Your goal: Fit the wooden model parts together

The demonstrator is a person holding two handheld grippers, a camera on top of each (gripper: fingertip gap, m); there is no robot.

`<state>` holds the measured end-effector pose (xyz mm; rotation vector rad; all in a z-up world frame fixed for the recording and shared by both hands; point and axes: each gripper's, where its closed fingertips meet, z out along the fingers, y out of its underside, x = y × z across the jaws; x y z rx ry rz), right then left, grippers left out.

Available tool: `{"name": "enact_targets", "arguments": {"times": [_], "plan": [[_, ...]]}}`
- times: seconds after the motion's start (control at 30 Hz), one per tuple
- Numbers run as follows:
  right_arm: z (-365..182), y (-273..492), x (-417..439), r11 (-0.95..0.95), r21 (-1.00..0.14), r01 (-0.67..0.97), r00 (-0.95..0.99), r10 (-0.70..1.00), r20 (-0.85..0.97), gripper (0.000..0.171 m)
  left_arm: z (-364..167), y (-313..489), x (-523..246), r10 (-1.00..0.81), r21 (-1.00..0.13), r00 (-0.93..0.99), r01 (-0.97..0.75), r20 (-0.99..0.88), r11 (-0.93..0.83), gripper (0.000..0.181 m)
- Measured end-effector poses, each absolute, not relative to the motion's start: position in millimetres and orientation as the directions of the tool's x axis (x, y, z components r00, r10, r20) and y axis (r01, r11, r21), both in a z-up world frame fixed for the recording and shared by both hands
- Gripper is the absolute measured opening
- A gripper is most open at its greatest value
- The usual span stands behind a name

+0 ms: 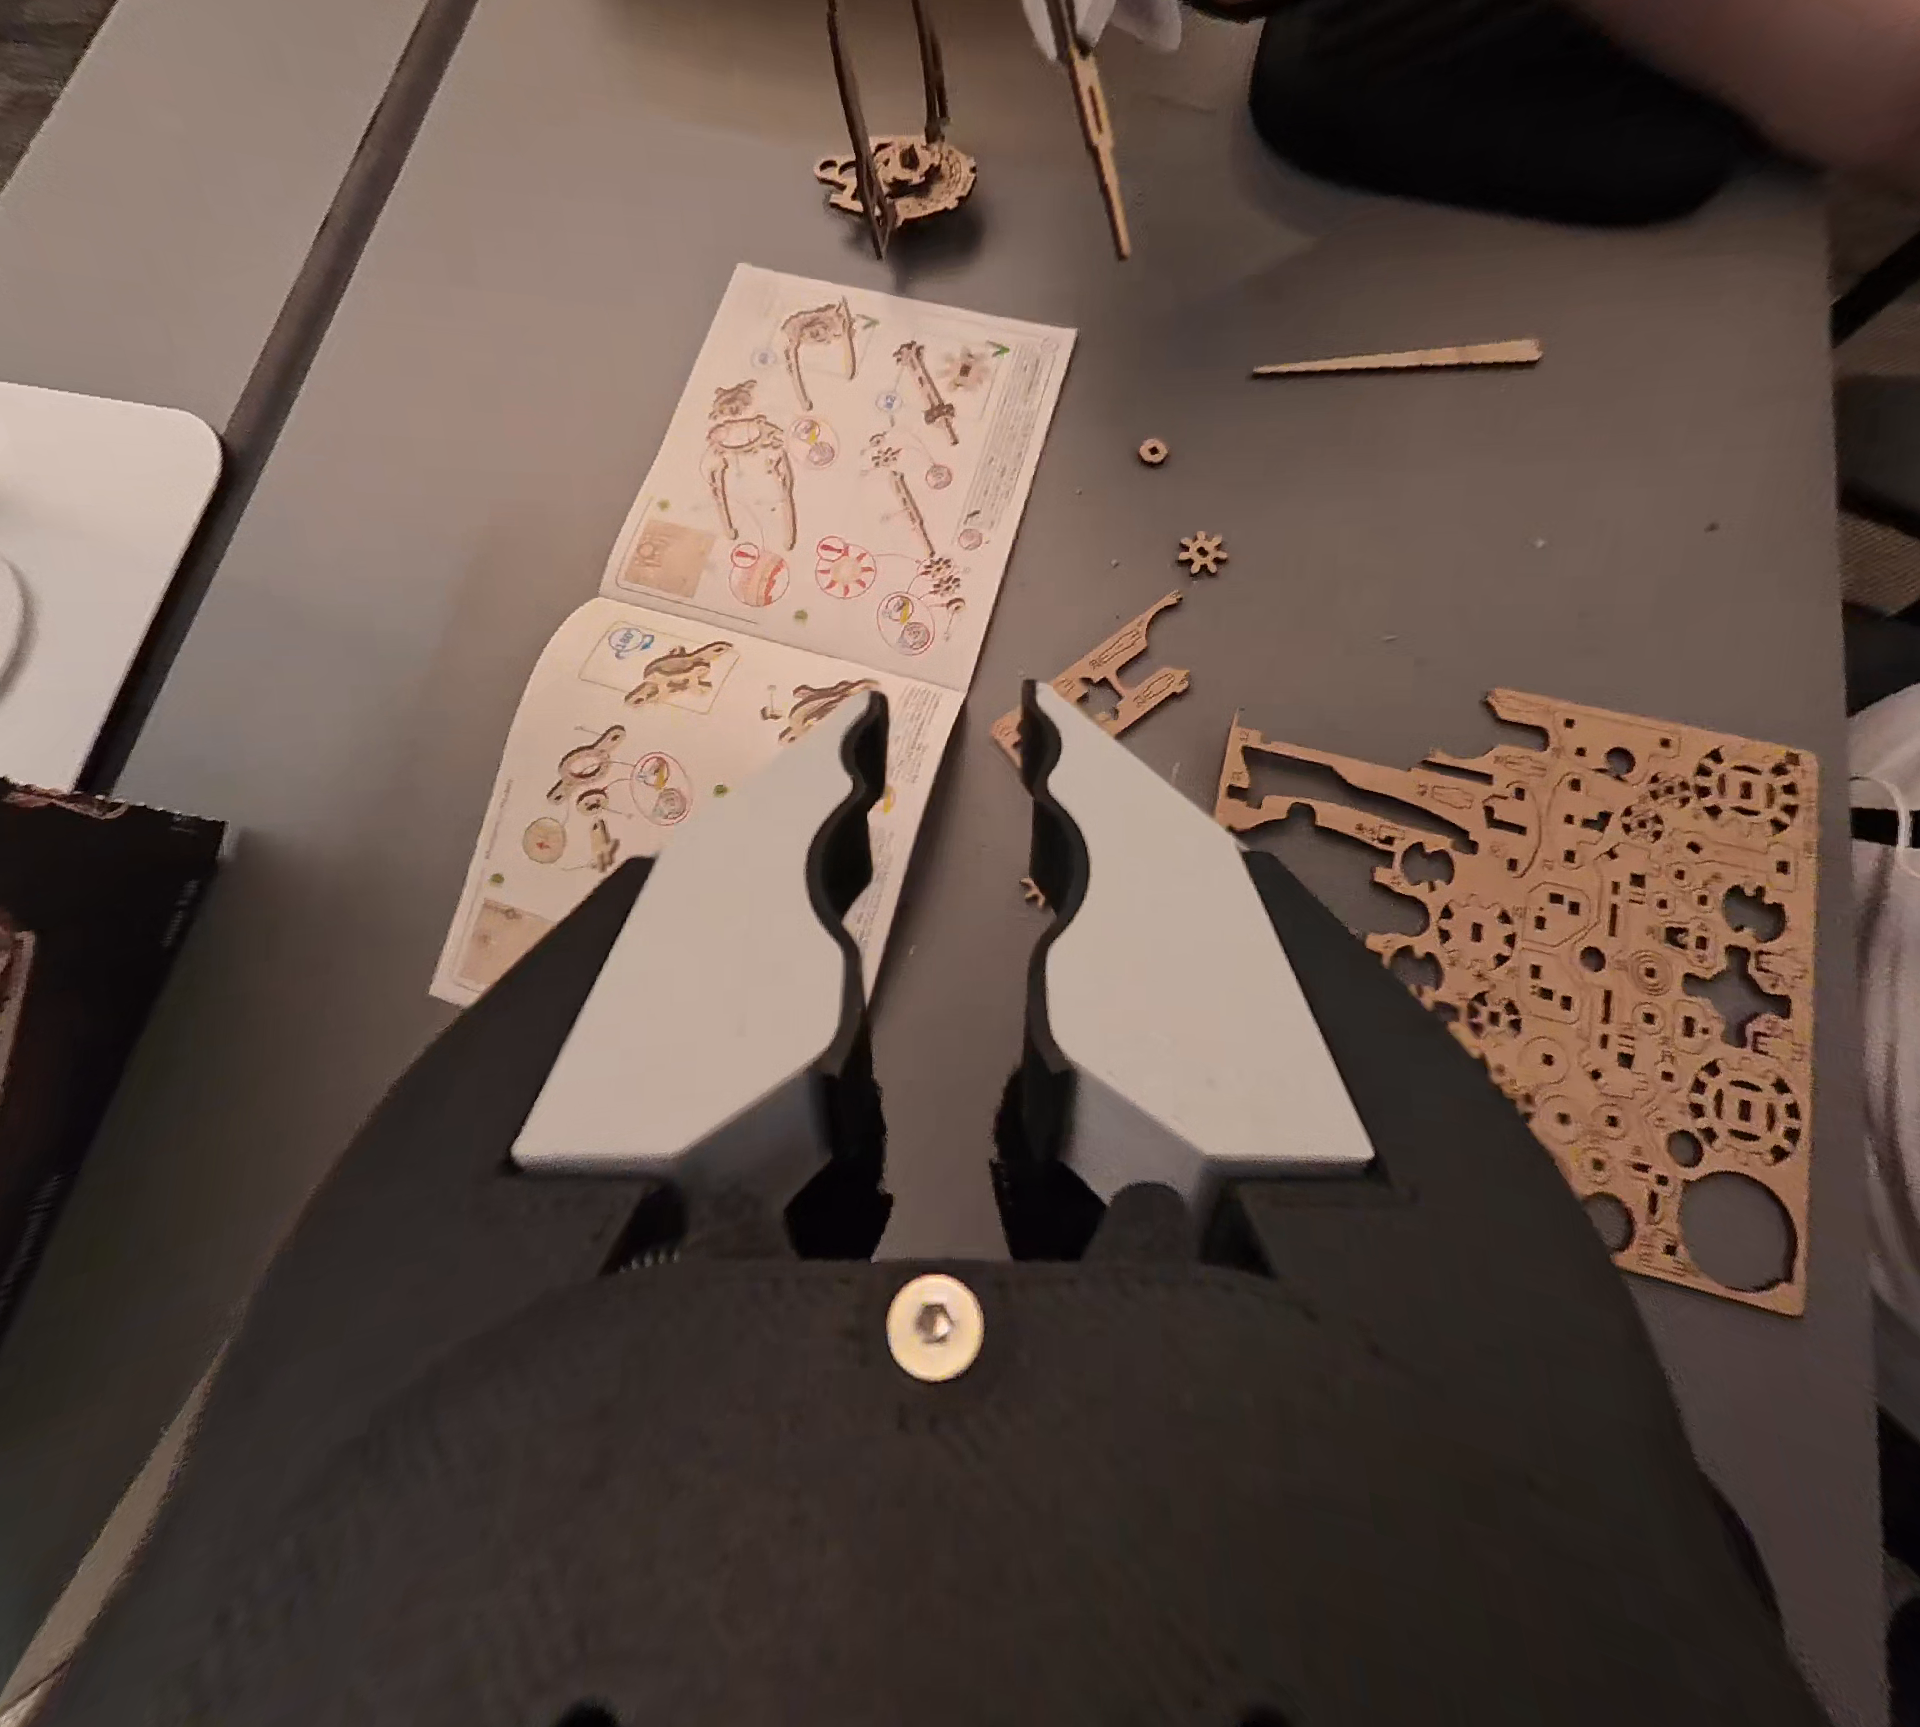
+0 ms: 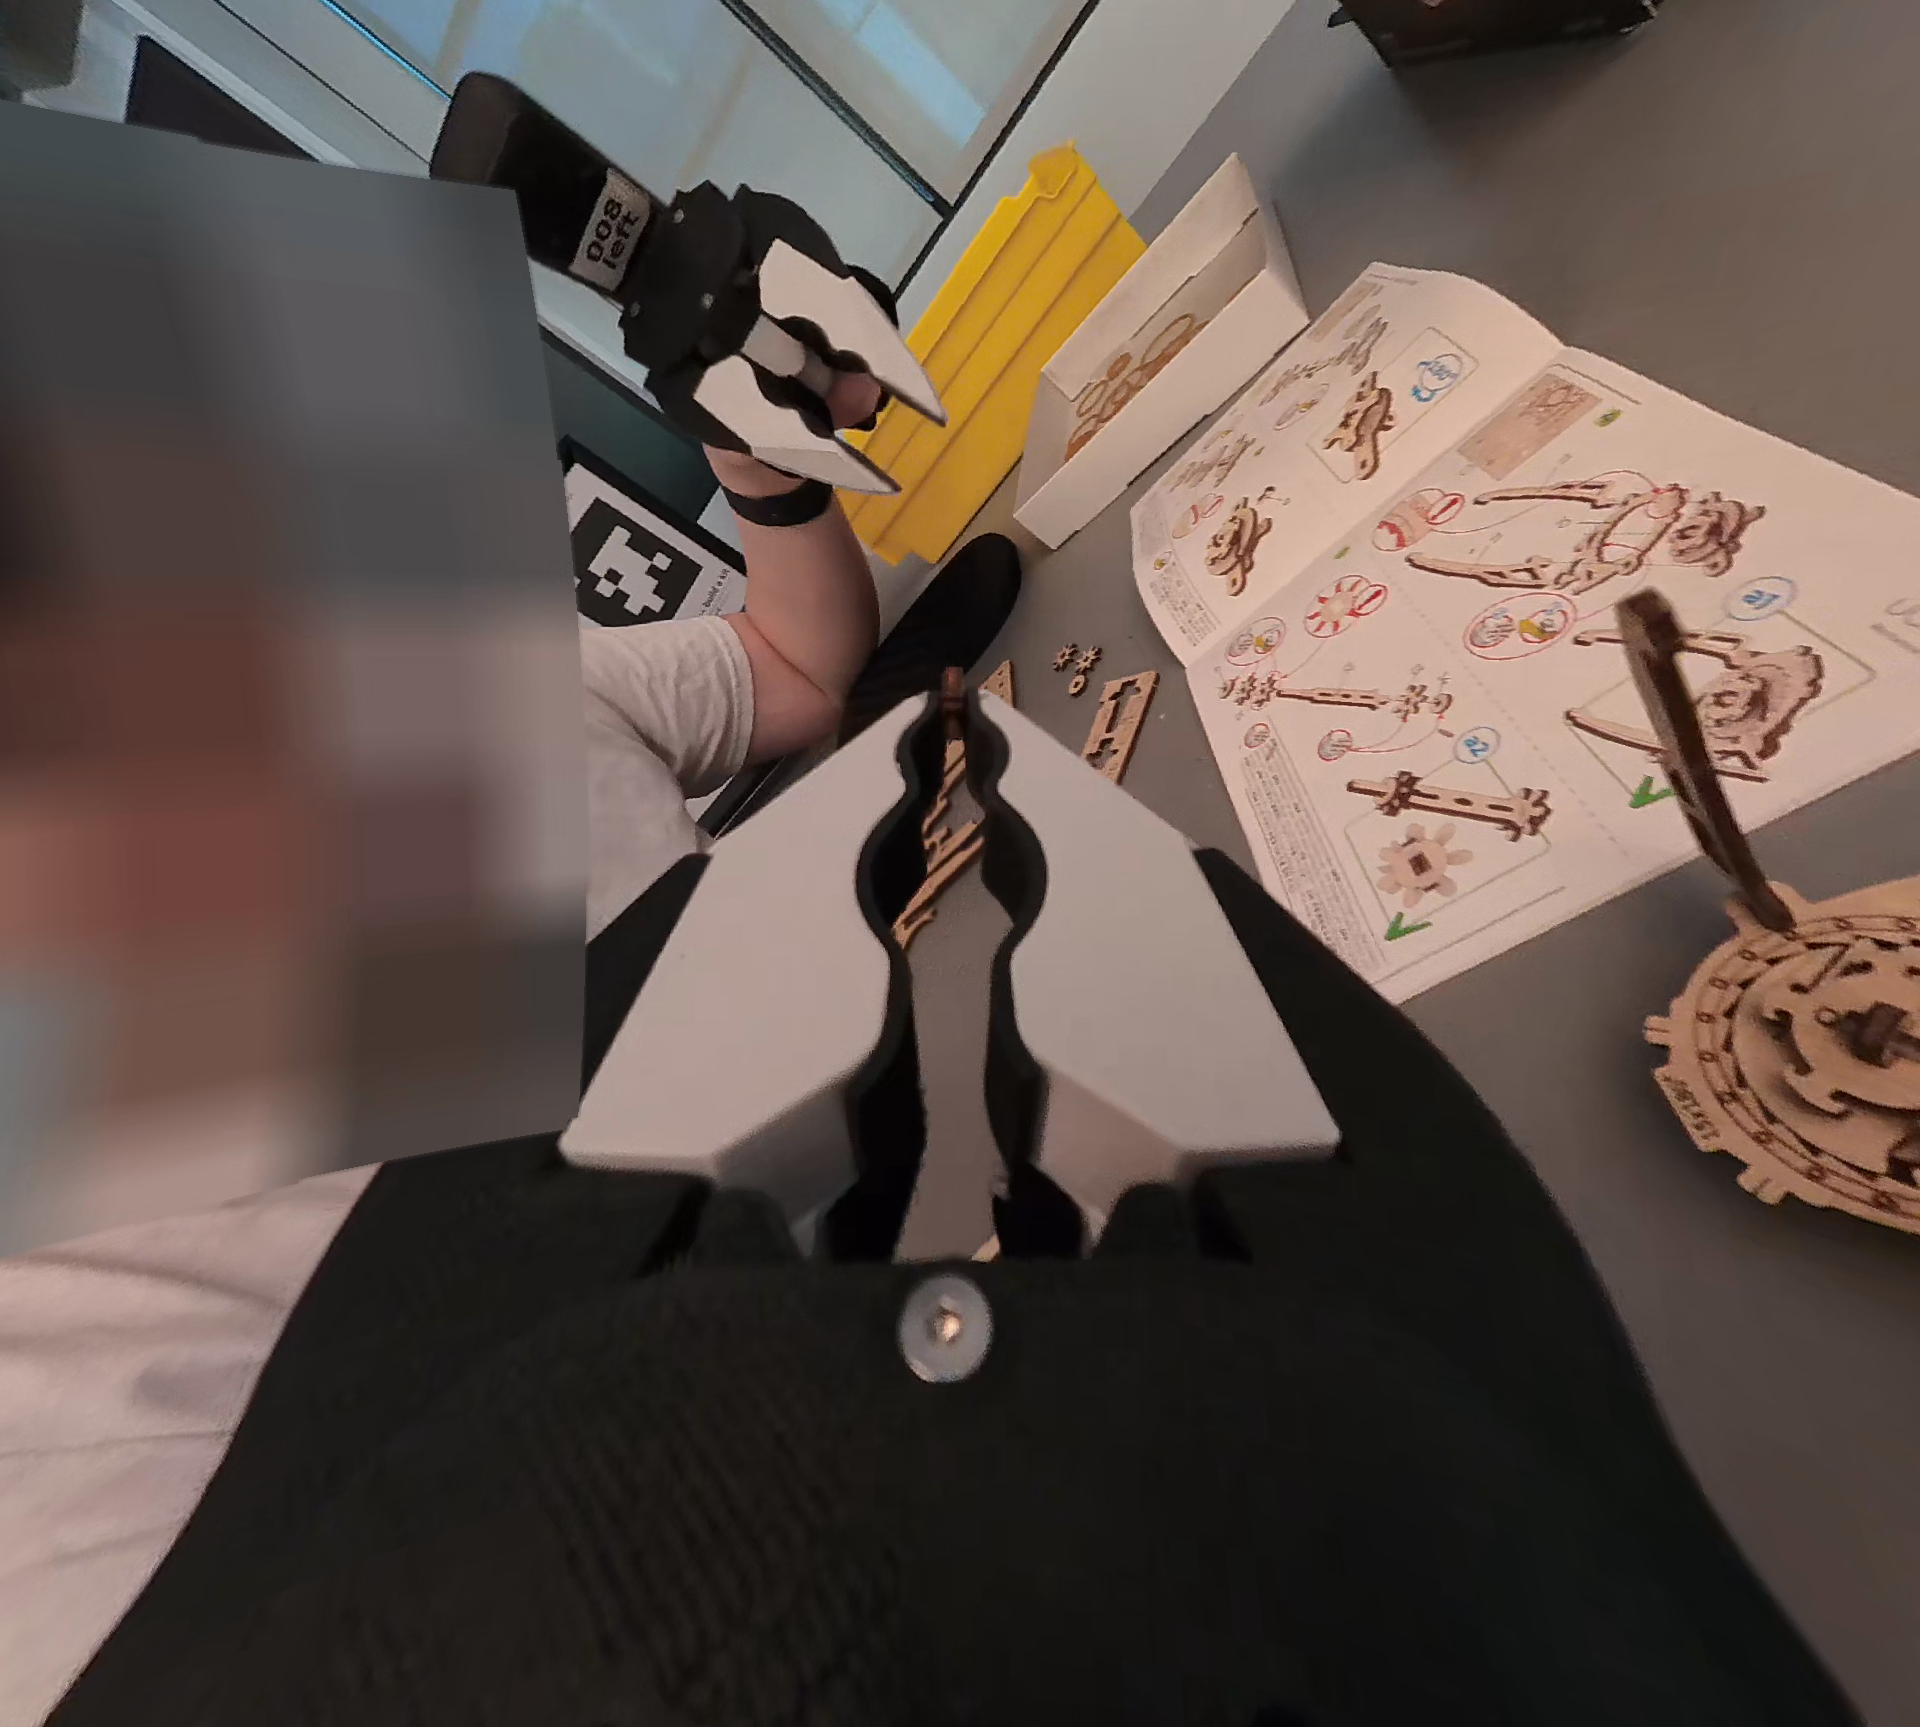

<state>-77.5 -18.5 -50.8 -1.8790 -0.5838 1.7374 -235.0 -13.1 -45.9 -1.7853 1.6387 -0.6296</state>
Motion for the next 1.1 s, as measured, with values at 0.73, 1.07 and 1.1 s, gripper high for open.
{"name": "enact_targets", "arguments": {"times": [0.73, 1.07, 1.1], "plan": [[-72.3, -20.1, -93.4, -0.795, -0.606, 0.038, 0.165, 0.603, -0.781, 0.001, -76.1, -29.5, -235.4, -0.997, -0.608, 0.071, -0.792, -0.007, -0.053, 0.023], [-87.1, -12.7, -94.6, -0.784, -0.619, 0.051, 0.258, 0.609, -0.75, 0.0, -89.3, -36.9, -227.0, -0.998, -0.59, 0.05, -0.805, 0.046, -0.067, 0.023], [-87.9, -10.8, -92.8, -0.78, -0.624, 0.047, 0.271, 0.611, -0.744, 0.0, -90.2, -35.4, -227.2, -0.997, -0.588, 0.056, -0.805, 0.046, -0.073, 0.023]]}}
